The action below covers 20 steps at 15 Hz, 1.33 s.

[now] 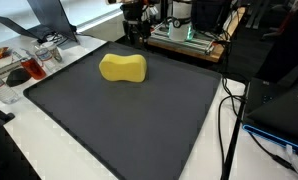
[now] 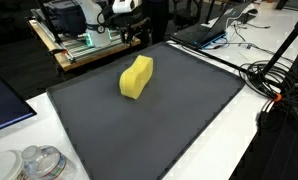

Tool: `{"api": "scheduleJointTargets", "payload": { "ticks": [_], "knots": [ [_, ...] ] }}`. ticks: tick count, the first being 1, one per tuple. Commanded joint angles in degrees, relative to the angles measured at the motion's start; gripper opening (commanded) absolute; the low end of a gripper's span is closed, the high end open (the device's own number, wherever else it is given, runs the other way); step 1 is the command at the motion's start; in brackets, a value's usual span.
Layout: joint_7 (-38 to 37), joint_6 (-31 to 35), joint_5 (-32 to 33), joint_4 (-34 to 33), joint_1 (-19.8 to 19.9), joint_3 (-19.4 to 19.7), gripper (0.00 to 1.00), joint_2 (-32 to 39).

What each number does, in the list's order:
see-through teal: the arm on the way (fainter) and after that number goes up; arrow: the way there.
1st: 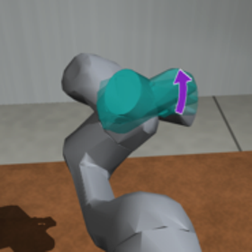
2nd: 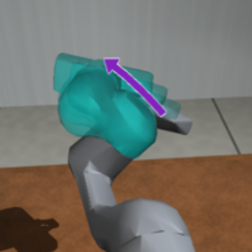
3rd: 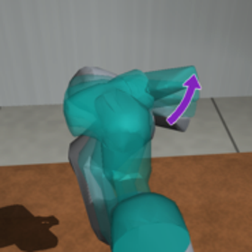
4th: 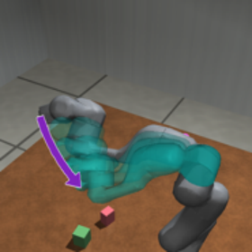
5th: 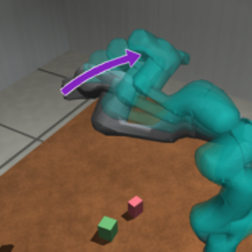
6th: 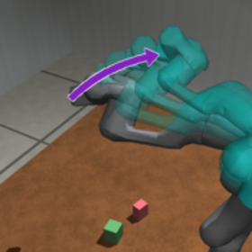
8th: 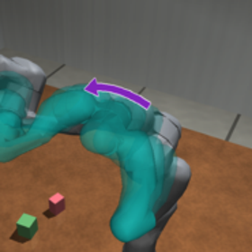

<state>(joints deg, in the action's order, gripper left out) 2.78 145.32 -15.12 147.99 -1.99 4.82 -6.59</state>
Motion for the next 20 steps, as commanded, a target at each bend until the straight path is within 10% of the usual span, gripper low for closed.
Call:
{"api": "scheduleJointTargets", "payload": {
  "ticks": [1,18,19,20],
  "knots": [
    [2.72,2.58,-7.38,-0.41,0.97,0.26,1.0,4.61],
    [12.84,5.23,-35.04,-8.49,6.45,-3.34,1.0,17.65],
    [13.43,5.31,-35.57,-9.02,6.53,-3.47,0.75,18.19],
    [13.6,5.38,-35.72,-9.64,6.59,-3.57,0.72,18.87]
  ]
}}
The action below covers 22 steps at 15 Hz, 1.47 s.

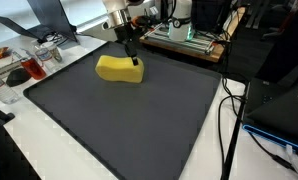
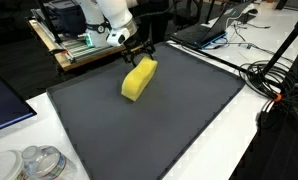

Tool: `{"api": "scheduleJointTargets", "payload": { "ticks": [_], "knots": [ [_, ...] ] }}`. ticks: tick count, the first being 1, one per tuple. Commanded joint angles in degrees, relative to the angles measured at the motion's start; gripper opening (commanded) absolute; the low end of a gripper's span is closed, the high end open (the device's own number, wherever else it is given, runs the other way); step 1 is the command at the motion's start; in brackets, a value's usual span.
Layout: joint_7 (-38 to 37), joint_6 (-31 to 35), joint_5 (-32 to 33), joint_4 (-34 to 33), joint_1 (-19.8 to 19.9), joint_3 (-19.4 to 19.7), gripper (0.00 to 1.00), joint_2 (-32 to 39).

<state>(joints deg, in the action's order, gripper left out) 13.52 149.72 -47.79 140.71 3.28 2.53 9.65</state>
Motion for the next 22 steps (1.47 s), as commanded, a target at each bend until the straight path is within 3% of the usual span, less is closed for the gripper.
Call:
{"api": "scheduleJointTargets", "payload": {
  "ticks": [1,10,13,16,22],
  "knots": [
    [3.33,0.74,-3.59,-2.84,1.5,-1.47,0.66,3.11],
    [4.72,0.33,-4.14,-4.04,2.01,-1.88,0.09,3.87],
    [4.04,0.27,-1.78,-2.45,2.17,-1.11,0.03,2.11],
    [2.46,0.22,2.63,0.17,1.82,-0.09,0.05,-1.57],
    [-0.85,0.32,17.55,5.9,1.23,1.22,0.06,-13.29]
  ]
}}
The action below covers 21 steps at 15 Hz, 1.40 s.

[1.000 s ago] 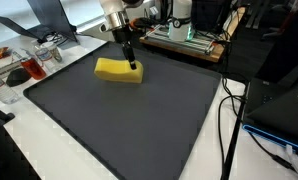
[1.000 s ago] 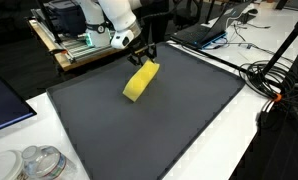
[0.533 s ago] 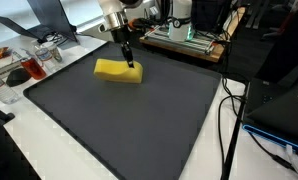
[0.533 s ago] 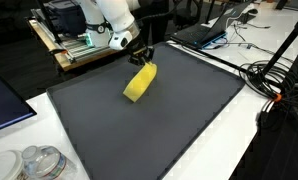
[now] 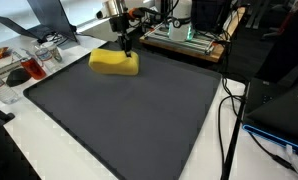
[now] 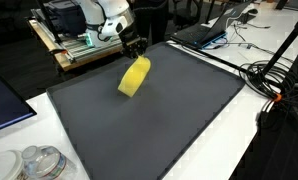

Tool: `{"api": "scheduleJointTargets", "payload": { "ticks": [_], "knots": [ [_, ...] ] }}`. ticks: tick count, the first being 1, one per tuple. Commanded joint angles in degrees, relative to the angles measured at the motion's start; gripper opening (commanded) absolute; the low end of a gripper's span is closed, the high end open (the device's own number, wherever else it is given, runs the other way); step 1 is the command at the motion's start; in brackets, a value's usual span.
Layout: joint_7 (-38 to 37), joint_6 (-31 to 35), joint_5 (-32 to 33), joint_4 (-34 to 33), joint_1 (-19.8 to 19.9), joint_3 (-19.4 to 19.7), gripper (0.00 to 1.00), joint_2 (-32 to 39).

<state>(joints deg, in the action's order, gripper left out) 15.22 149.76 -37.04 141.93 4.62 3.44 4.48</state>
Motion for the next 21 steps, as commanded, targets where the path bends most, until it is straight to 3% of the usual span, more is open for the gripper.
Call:
{"api": "scheduleJointTargets", "payload": {
  "ticks": [1,7,11,21],
  "knots": [
    [-3.61,0.31,9.65,5.43,-0.22,0.27,0.06,-10.35],
    [-14.31,-2.67,31.29,6.54,0.61,-1.67,0.06,-20.68],
    [-18.57,-7.92,41.5,5.43,1.13,-3.92,0.06,-25.87],
    [-14.74,-19.97,51.16,-1.69,-0.67,-6.45,0.06,-33.23]
  ]
}}
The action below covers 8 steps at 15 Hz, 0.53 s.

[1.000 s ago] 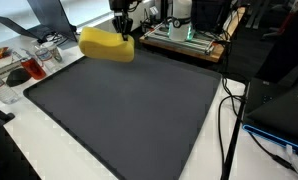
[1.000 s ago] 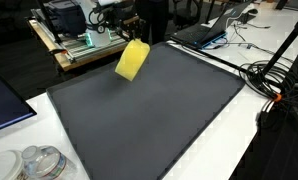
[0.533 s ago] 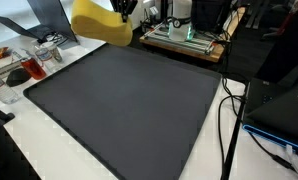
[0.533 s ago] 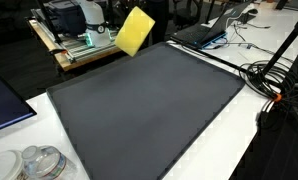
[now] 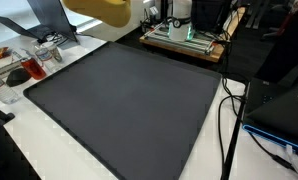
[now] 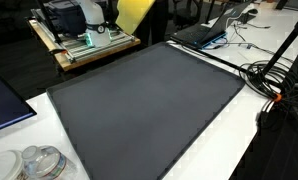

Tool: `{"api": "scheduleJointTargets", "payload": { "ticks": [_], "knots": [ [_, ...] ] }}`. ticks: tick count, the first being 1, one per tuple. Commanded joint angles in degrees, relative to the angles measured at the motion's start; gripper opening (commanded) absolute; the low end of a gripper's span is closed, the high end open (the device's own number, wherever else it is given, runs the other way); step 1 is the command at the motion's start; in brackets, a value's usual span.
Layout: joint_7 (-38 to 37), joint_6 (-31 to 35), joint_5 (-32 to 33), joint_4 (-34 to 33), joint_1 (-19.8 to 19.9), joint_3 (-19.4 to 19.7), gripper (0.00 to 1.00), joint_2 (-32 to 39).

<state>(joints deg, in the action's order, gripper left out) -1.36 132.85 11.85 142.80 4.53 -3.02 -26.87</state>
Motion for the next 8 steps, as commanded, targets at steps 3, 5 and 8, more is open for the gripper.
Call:
{"api": "scheduleJointTargets", "payload": {
  "ticks": [3,5,8],
  "knots": [
    [3.04,-2.95,3.58,-4.96,-0.89,-0.19,0.06,-2.32],
    [3.11,-2.53,4.69,-6.36,-0.85,-0.61,0.06,-2.07],
    [2.56,-1.61,6.92,-7.76,-0.63,-1.37,0.06,-1.9]
  ]
}}
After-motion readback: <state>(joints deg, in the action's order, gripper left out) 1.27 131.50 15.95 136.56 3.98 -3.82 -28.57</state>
